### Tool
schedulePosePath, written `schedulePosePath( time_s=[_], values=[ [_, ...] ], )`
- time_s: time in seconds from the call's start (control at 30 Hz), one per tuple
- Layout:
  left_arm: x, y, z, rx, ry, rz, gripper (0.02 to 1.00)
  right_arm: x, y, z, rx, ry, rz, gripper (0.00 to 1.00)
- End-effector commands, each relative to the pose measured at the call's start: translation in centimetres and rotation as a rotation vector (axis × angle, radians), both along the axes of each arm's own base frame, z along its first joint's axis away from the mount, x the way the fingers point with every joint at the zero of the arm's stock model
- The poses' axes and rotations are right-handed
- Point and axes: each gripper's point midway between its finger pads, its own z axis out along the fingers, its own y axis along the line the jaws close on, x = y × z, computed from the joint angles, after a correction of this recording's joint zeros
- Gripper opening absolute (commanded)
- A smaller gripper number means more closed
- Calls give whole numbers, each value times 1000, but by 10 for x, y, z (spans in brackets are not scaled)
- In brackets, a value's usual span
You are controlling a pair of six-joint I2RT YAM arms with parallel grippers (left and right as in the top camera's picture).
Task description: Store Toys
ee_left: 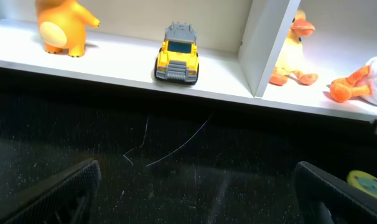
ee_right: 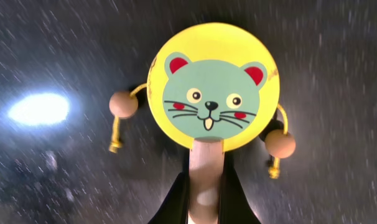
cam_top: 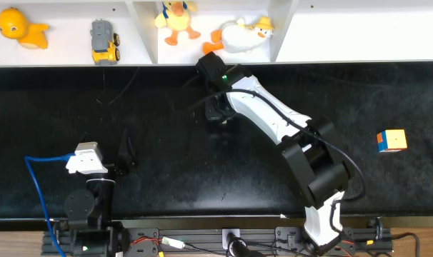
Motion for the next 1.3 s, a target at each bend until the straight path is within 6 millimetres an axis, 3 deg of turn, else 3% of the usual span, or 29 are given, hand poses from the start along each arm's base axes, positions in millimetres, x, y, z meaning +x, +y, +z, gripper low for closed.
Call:
schedulePosePath(
  time_s=[0.03,0.37,0.6,0.77,0.97,1.07,1.3],
  values=[
    [0,-1,0,7,-7,-7,998,-10,1,9,-5,76,-2,45],
    [0,-1,0,7,-7,-7,998,-51,-29,104,-15,85,-55,49],
    [0,-1,0,7,-7,-7,998,-71,-77,157,-99,-26,-112,45],
    [0,-1,0,7,-7,-7,998,-77,-122,165,-137,-40,-209,45],
    [0,-1,0,7,-7,-7,996,-77,-199,157,-200,-18,-414,47],
    [0,-1,0,7,-7,-7,996,-63,-226,157,-219,-55,-421,49],
    [0,-1,0,7,-7,-7,998,-12,-264,167,-223,-248,-366,47]
  ],
)
